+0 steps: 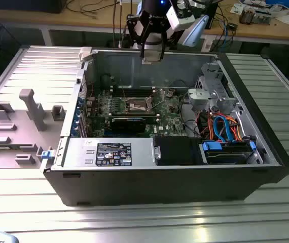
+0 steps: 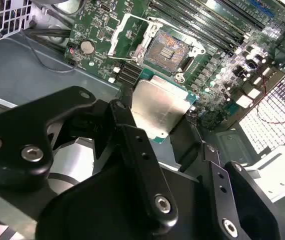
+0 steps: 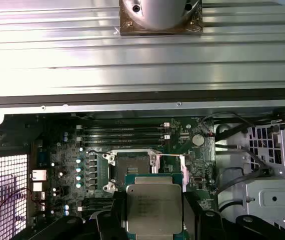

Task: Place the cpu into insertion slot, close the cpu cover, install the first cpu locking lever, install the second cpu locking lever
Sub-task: 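Place the cpu into insertion slot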

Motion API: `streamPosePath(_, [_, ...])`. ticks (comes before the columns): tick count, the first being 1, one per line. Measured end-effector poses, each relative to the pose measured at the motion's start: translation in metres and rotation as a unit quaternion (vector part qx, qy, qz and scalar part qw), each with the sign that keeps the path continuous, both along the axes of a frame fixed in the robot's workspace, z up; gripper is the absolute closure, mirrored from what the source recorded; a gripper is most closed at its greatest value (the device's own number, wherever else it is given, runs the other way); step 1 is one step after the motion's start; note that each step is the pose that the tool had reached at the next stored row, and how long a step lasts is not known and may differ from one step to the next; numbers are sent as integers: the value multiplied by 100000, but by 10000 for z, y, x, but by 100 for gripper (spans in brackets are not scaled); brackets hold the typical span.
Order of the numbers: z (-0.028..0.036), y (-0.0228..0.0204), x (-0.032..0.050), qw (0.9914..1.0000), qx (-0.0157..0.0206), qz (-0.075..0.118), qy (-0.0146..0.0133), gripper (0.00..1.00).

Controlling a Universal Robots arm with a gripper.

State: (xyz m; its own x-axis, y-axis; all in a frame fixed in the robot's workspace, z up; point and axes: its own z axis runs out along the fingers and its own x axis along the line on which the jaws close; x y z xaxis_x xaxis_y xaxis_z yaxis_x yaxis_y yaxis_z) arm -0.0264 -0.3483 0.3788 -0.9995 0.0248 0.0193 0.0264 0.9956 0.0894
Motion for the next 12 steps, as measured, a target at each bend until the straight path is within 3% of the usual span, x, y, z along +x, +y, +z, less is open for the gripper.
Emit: streamPosePath(12, [0,0,0,100000,-1,-2,-1,46])
